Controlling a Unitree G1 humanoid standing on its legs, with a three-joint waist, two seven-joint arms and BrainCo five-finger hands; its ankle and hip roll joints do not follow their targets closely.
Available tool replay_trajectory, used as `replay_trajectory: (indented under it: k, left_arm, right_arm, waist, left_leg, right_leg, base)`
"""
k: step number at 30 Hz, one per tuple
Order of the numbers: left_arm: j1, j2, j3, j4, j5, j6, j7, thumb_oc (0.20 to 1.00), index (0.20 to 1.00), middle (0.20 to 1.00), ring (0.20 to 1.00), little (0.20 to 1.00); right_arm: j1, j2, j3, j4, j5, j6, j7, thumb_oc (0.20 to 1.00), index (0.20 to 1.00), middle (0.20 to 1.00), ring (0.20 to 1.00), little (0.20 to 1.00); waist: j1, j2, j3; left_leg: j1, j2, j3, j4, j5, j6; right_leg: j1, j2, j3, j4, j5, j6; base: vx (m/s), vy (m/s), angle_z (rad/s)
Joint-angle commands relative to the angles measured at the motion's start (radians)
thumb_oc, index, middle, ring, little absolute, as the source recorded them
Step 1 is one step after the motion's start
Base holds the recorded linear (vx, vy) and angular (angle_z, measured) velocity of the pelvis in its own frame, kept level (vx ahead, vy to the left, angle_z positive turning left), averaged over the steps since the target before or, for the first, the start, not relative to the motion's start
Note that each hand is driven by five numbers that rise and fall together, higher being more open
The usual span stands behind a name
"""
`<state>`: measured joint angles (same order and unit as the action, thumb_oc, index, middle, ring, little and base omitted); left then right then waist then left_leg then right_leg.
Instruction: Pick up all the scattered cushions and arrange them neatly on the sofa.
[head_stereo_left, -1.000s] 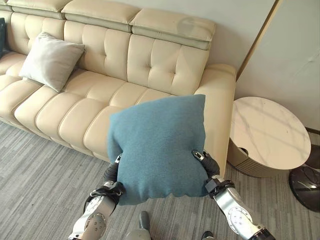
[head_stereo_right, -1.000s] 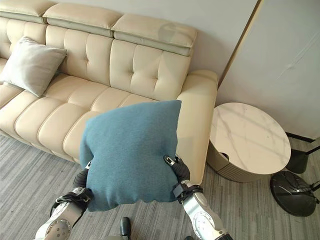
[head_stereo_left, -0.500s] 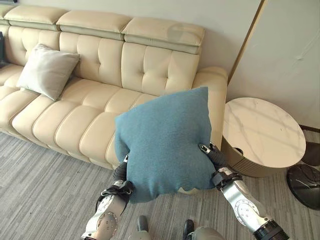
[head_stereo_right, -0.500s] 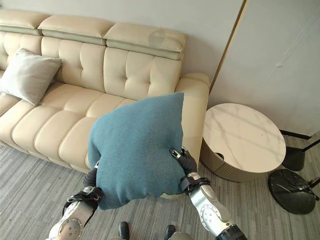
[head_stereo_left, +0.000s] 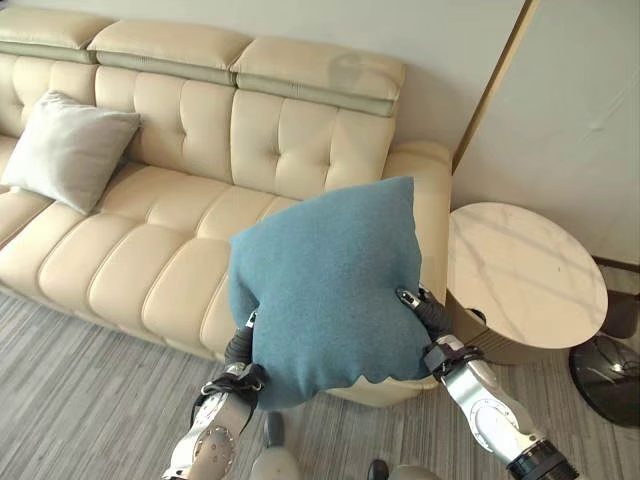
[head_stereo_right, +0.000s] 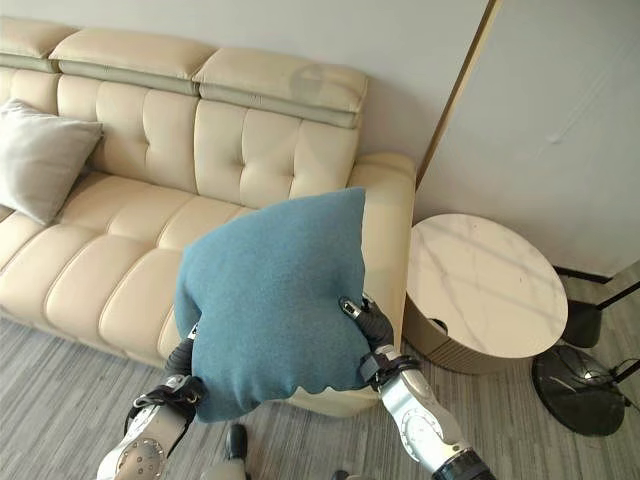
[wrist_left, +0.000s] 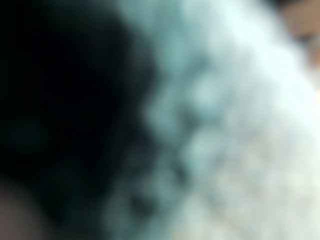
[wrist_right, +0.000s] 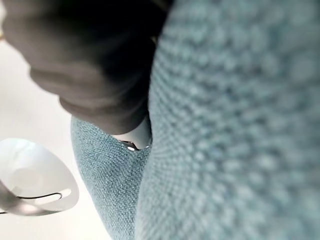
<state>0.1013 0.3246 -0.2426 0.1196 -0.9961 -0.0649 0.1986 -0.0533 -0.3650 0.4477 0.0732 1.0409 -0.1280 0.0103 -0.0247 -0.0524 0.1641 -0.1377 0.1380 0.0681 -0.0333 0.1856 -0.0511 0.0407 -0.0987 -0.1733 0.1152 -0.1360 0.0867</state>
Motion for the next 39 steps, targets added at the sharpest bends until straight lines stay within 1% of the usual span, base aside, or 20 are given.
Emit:
replay_trajectory:
  k: [1,3,6,8,11,13,14,15,16,17,19,21,22,24,30,32,33,36,37,39]
  left_arm:
    - [-0.096,-0.070,-0.127,-0.203,0.049,-0.036,-0.099,0.200,0.200,0.200,0.200,0.200]
    - [-0.095,-0.067,-0.130,-0.201,0.052,-0.035,-0.100,0.200,0.200,0.200,0.200,0.200]
    - [-0.101,-0.053,-0.143,-0.194,0.059,-0.027,-0.097,0.200,0.200,0.200,0.200,0.200]
    - [-0.119,-0.047,-0.147,-0.189,0.071,-0.024,-0.086,0.200,0.200,0.200,0.200,0.200]
    - [-0.129,-0.041,-0.143,-0.188,0.078,-0.035,-0.071,0.200,0.200,0.200,0.200,0.200]
    - [-0.130,-0.040,-0.144,-0.188,0.076,-0.038,-0.067,0.200,0.200,0.200,0.200,0.200]
    - [-0.128,-0.039,-0.131,-0.199,0.078,-0.045,-0.060,0.200,0.200,0.200,0.200,0.200]
    - [-0.127,-0.039,-0.129,-0.202,0.076,-0.045,-0.060,0.200,0.200,0.200,0.200,0.200]
    - [-0.127,-0.039,-0.129,-0.202,0.076,-0.045,-0.060,0.200,0.200,0.200,0.200,0.200]
    - [-0.131,-0.044,-0.127,-0.197,0.076,-0.048,-0.059,0.200,0.200,0.200,0.200,0.200]
    - [-0.133,-0.048,-0.130,-0.195,0.082,-0.047,-0.061,0.200,0.200,0.200,0.200,0.200]
    - [-0.147,-0.054,-0.131,-0.187,0.086,-0.050,-0.073,0.200,0.200,0.200,0.200,0.200]
    - [-0.147,-0.055,-0.132,-0.186,0.090,-0.052,-0.075,0.200,0.200,0.200,0.200,0.200]
    - [-0.146,-0.061,-0.131,-0.188,0.093,-0.043,-0.077,0.200,0.200,0.200,0.200,0.200]
    - [-0.138,-0.078,-0.128,-0.186,0.078,-0.038,-0.071,0.200,0.200,0.200,0.200,0.200]
    - [-0.137,-0.078,-0.124,-0.185,0.078,-0.035,-0.071,0.200,0.200,0.200,0.200,0.200]
    - [-0.133,-0.078,-0.118,-0.189,0.076,-0.037,-0.067,0.200,0.200,0.200,0.200,0.200]
    - [-0.131,-0.078,-0.113,-0.192,0.077,-0.039,-0.065,0.200,0.200,0.200,0.200,0.200]
    - [-0.126,-0.080,-0.108,-0.197,0.082,-0.043,-0.058,0.200,0.200,0.200,0.200,0.200]
    - [-0.124,-0.081,-0.104,-0.199,0.086,-0.046,-0.054,0.200,0.200,0.200,0.200,0.200]
  right_arm:
    - [-0.068,0.130,0.097,-0.163,-0.007,0.001,0.089,0.200,0.200,0.200,0.200,0.200]
    - [-0.063,0.133,0.097,-0.162,-0.009,0.006,0.088,0.200,0.200,0.200,0.200,0.200]
    - [-0.046,0.154,0.106,-0.161,-0.001,0.028,0.092,0.200,0.200,0.200,0.200,0.200]
    - [-0.040,0.168,0.109,-0.155,-0.001,0.041,0.095,0.200,0.200,0.200,0.200,0.200]
    - [-0.045,0.187,0.119,-0.146,0.005,0.036,0.090,0.200,0.200,0.200,0.200,0.200]
    - [-0.044,0.193,0.122,-0.143,0.013,0.034,0.089,0.200,0.200,0.200,0.200,0.200]
    - [-0.053,0.207,0.139,-0.131,0.035,0.030,0.087,0.200,0.200,0.200,0.200,0.200]
    - [-0.060,0.208,0.146,-0.126,0.041,0.032,0.089,0.200,0.200,0.200,0.200,0.200]
    - [-0.060,0.208,0.146,-0.126,0.041,0.032,0.089,0.200,0.200,0.200,0.200,0.200]
    - [-0.071,0.210,0.153,-0.114,0.054,0.032,0.096,0.200,0.200,0.200,0.200,0.200]
    - [-0.072,0.202,0.154,-0.113,0.050,0.031,0.098,0.200,0.200,0.200,0.200,0.200]
    - [-0.077,0.193,0.158,-0.121,0.052,0.019,0.099,0.200,0.200,0.200,0.200,0.200]
    - [-0.081,0.189,0.156,-0.121,0.050,0.014,0.094,0.200,0.200,0.200,0.200,0.200]
    - [-0.084,0.182,0.145,-0.120,0.043,0.012,0.096,0.200,0.200,0.200,0.200,0.200]
    - [-0.080,0.164,0.120,-0.117,0.050,0.019,0.082,0.200,0.200,0.200,0.200,0.200]
    - [-0.082,0.162,0.122,-0.112,0.047,0.024,0.078,0.200,0.200,0.200,0.200,0.200]
    - [-0.081,0.158,0.126,-0.113,0.049,0.030,0.078,0.200,0.200,0.200,0.200,0.200]
    - [-0.082,0.154,0.128,-0.114,0.048,0.030,0.078,0.200,0.200,0.200,0.200,0.200]
    - [-0.082,0.149,0.122,-0.117,0.043,0.030,0.077,0.200,0.200,0.200,0.200,0.200]
    - [-0.082,0.149,0.118,-0.119,0.041,0.025,0.076,0.200,0.200,0.200,0.200,0.200]
  waist:
    - [0.014,0.006,-0.029]
    - [0.015,0.004,-0.033]
    - [0.017,-0.012,-0.045]
    - [0.010,-0.012,-0.035]
    - [0.012,-0.002,-0.020]
    - [0.011,0.003,-0.018]
    - [0.006,0.009,-0.010]
    - [0.006,0.010,-0.009]
    - [0.004,0.011,-0.009]
    - [0.000,0.008,-0.007]
    - [-0.009,0.010,-0.004]
    - [-0.016,0.002,-0.015]
    - [-0.016,0.002,-0.019]
    - [-0.017,0.004,-0.031]
    - [-0.022,0.005,-0.031]
    - [-0.017,0.003,-0.030]
    - [-0.010,-0.002,-0.035]
    - [-0.007,-0.006,-0.038]
    - [0.002,-0.001,-0.036]
    - [0.006,-0.001,-0.033]
  left_leg:
    - [0.056,0.049,-0.006,-0.039,-0.098,-0.073]
    - [0.065,0.036,-0.002,-0.037,-0.107,-0.068]
    - [0.084,-0.022,0.005,-0.023,-0.150,-0.027]
    - [0.106,-0.059,0.020,-0.028,-0.173,0.011]
    - [0.119,-0.065,0.051,-0.040,-0.177,0.028]
    - [0.128,-0.066,0.061,-0.045,-0.179,0.030]
    - [0.158,-0.084,0.099,-0.054,-0.194,0.034]
    - [0.159,-0.090,0.108,-0.054,-0.196,0.032]
    - [0.160,-0.089,0.107,-0.054,-0.196,0.032]
    - [0.172,-0.102,0.120,-0.054,-0.205,0.031]
    - [0.182,-0.107,0.118,-0.054,-0.212,0.032]
    - [0.199,-0.127,0.106,-0.052,-0.227,0.038]
    - [0.202,-0.129,0.109,-0.044,-0.235,0.037]
    - [0.210,-0.126,0.112,0.019,-0.277,0.028]
    - [0.174,-0.099,0.108,0.166,-0.306,0.003]
    - [0.153,-0.086,0.080,0.169,-0.289,-0.005]
    - [0.127,-0.064,0.031,0.146,-0.265,-0.015]
    - [0.108,-0.042,0.008,0.131,-0.241,-0.023]
    - [0.080,0.009,-0.021,0.054,-0.167,-0.037]
    - [0.062,0.027,-0.027,0.026,-0.149,-0.043]
  right_leg:
    - [0.038,-0.008,0.005,-0.116,0.010,0.008]
    - [0.041,-0.022,0.008,-0.122,0.019,0.017]
    - [0.022,-0.072,0.044,-0.105,0.046,0.047]
    - [-0.040,-0.091,0.080,-0.001,0.076,0.065]
    - [-0.100,-0.093,0.075,0.085,0.101,0.074]
    - [-0.124,-0.083,0.069,0.110,0.093,0.069]
    - [-0.169,-0.031,-0.010,0.071,0.089,0.049]
    - [-0.176,-0.017,-0.052,0.038,0.090,0.038]
    - [-0.174,-0.016,-0.054,0.036,0.090,0.038]
    - [-0.211,0.016,-0.112,-0.017,0.109,0.031]
    - [-0.211,0.031,-0.102,-0.034,0.107,0.029]
    - [-0.195,0.054,-0.033,-0.077,0.127,0.019]
    - [-0.178,0.048,-0.040,-0.088,0.128,0.014]
    - [-0.136,0.036,-0.058,-0.101,0.116,0.006]
    - [-0.076,0.023,-0.060,-0.102,0.081,-0.018]
    - [-0.064,0.021,-0.051,-0.103,0.069,-0.020]
    - [-0.060,0.016,-0.038,-0.102,0.060,-0.020]
    - [-0.053,0.010,-0.034,-0.100,0.053,-0.018]
    - [-0.042,0.008,-0.022,-0.091,0.034,-0.016]
    - [-0.033,0.003,-0.017,-0.088,0.024,-0.014]
  base:
    - [0.17,0.274,-0.03]
    - [0.14,0.292,0.02]
    - [0.12,0.381,-0.02]
    - [0.03,0.320,-0.16]
    - [-0.02,0.175,-0.32]
    - [0.03,0.177,-0.67]
    - [0.05,0.172,-0.76]
    - [0.05,0.171,-0.71]
    - [0.04,0.034,-0.69]
    - [0.04,0.015,-0.48]
    - [0.09,0.002,-0.18]
    - [0.20,-0.083,-0.01]
    - [0.23,-0.114,0.16]
    - [0.17,-0.081,0.23]
    - [0.12,-0.035,0.12]
    - [0.09,0.048,0.06]
    - [0.10,0.055,0.04]
    - [0.12,0.077,-0.17]
    - [0.12,0.097,-0.23]
    - [0.16,0.143,-0.04]
